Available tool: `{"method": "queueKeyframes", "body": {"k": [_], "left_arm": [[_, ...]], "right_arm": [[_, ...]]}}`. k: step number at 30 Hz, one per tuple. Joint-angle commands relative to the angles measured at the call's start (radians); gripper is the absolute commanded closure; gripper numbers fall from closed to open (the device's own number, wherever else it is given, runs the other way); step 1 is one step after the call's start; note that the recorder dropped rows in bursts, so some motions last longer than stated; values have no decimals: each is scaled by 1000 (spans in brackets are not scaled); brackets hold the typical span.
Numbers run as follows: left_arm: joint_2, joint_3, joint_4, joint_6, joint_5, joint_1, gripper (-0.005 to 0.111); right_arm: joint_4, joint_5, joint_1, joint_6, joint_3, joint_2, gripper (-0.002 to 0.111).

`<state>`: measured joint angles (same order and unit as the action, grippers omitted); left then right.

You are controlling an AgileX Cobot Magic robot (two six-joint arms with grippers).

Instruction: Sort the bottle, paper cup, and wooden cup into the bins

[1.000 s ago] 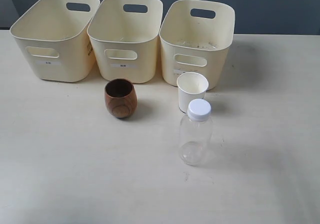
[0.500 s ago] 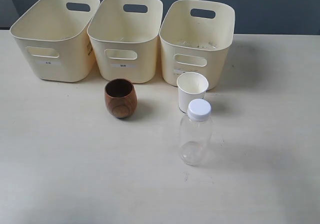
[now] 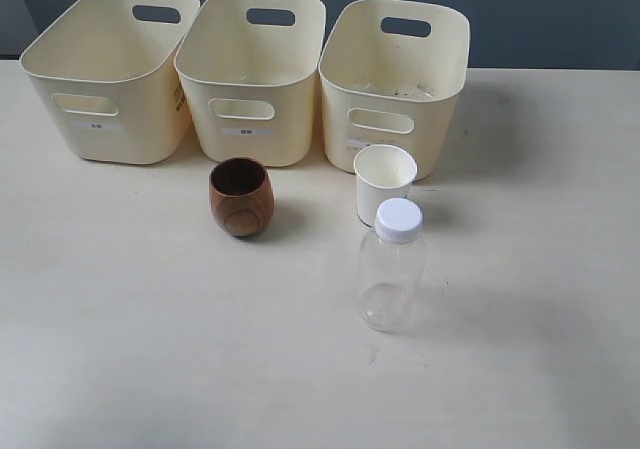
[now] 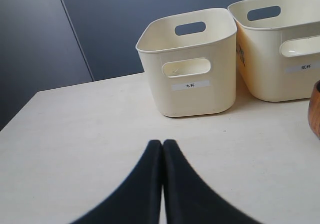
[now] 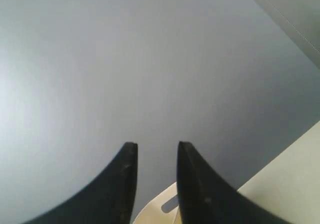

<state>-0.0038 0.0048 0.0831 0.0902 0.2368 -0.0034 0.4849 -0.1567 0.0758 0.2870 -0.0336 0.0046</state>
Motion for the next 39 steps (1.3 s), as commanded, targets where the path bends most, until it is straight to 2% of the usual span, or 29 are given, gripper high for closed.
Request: {"method": "queueKeyframes", "body": {"k": [1, 5, 9, 11, 13, 19, 22, 24, 27, 28, 31, 33, 37, 39], "left_arm": [[4, -5, -2, -1, -5, -1, 107], [4, -5, -2, -1, -5, -1, 107], [4, -5, -2, -1, -5, -1, 107], [4, -5, -2, -1, -5, -1, 107], [4, -5, -2, -1, -5, -1, 107], [4, -5, -2, -1, -5, -1, 107], [4, -5, -2, -1, -5, -1, 107], [4, -5, -2, -1, -5, -1, 107], [4, -5, -2, -1, -5, -1, 107], [4, -5, -2, -1, -5, -1, 107], [4, -5, -2, -1, -5, -1, 107], [4, -5, -2, -1, -5, -1, 107], [4, -5, -2, -1, -5, -1, 107], [4, -5, -2, -1, -5, -1, 107]], "right_arm": [[-3, 52, 4, 2, -5, -5, 80], [-21, 40, 4, -3, -5, -5, 80], [-27, -69, 4, 14, -8, -5, 82], [-43, -85, 4, 67, -39, -5, 95], [-142, -75, 4, 84, -93, -5, 109], [-525, 119, 4, 98, -403, 97, 108], [-619, 279, 2, 67, -578, 221, 108], [-565, 394, -19, -56, -667, 309, 108], [-234, 615, -99, -536, -811, 464, 108], [-56, 735, -132, -694, -865, 534, 108], [195, 954, -190, -947, -948, 684, 108], [234, 964, -211, -976, -951, 748, 108], [106, 939, -245, -965, -914, 839, 108], [106, 933, -280, -965, -893, 876, 108]]}}
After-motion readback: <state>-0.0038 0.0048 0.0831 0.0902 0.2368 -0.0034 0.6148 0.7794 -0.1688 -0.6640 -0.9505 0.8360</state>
